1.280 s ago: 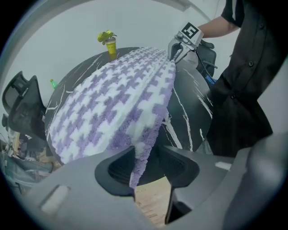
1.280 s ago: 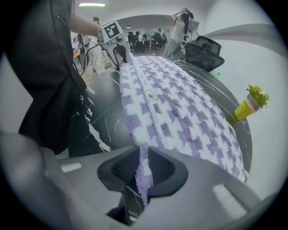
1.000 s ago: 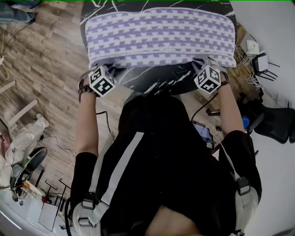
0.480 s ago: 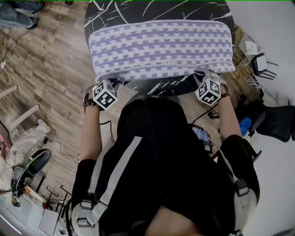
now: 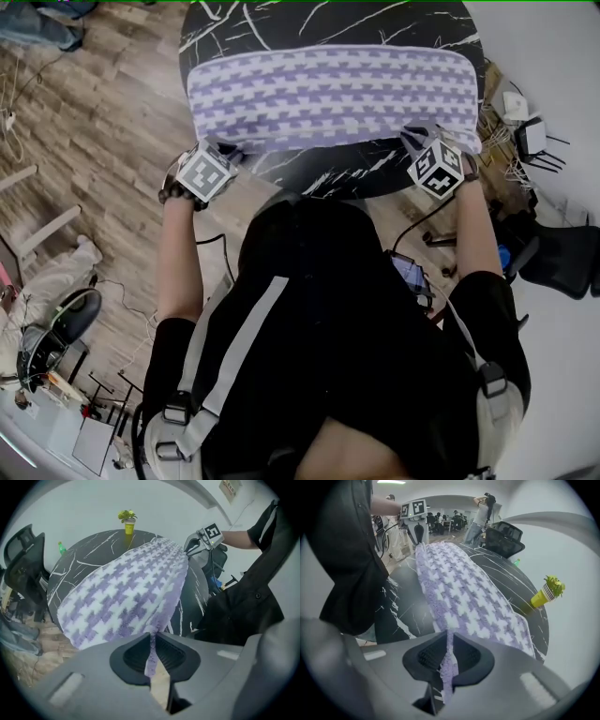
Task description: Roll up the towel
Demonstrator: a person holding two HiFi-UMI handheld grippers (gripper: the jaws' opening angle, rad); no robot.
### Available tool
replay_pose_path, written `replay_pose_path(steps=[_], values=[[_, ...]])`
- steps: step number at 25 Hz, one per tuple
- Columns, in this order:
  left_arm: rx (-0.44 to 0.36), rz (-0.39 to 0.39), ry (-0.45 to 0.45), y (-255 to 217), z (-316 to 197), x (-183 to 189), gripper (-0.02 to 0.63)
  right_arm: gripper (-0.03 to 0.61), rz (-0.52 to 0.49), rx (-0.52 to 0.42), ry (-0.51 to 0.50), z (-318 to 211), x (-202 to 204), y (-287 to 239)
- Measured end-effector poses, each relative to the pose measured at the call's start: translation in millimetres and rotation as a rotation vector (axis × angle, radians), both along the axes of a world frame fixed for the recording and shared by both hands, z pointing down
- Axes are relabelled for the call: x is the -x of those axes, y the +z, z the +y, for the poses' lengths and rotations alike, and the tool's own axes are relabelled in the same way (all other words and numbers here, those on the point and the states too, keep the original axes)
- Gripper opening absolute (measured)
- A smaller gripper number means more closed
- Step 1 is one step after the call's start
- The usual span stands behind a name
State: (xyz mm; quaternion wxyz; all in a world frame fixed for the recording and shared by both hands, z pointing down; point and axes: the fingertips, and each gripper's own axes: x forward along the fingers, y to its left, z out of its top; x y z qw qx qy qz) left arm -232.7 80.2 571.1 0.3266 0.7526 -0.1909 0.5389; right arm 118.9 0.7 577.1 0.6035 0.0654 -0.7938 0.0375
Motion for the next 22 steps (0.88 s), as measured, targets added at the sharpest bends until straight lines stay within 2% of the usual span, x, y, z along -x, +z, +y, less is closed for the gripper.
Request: replay_pose_path(steps=[3, 7, 11, 16, 21, 22], values=[[0.010, -0.017, -0.011, 0.5, -17.2, 6.1, 0.048, 0.048, 0.001, -0.005, -0.024, -16.9, 5.1, 2.2], [-0.005, -0.041, 0.017, 11.8, -39.9, 8.8, 0.054, 0.049, 0.003, 0.001, -0.031, -35.6, 9.2, 11.2], [-0.047, -0.114, 0.032, 16.7, -61.8, 21.3, 0.081, 0.051, 0.010, -0.001, -0.031, -50.4, 11.8, 19.5], [-0.117, -0.102, -0.013, 21.9, -85.8, 26.6, 0.100, 0.072, 0.015, 0.001, 0.012, -65.4, 8.7, 27.5], [-0.130, -0.120, -0.043, 33.4, -83.3, 28.1, 0.101, 0.091, 0.005, 0.005, 0.037, -70.6, 8.5, 31.7], [-0.135, -0.123, -0.059, 34.2, -83.2, 28.4, 0.101, 0.117, 0.004, 0.000, 0.043, -72.4, 8.4, 31.4]])
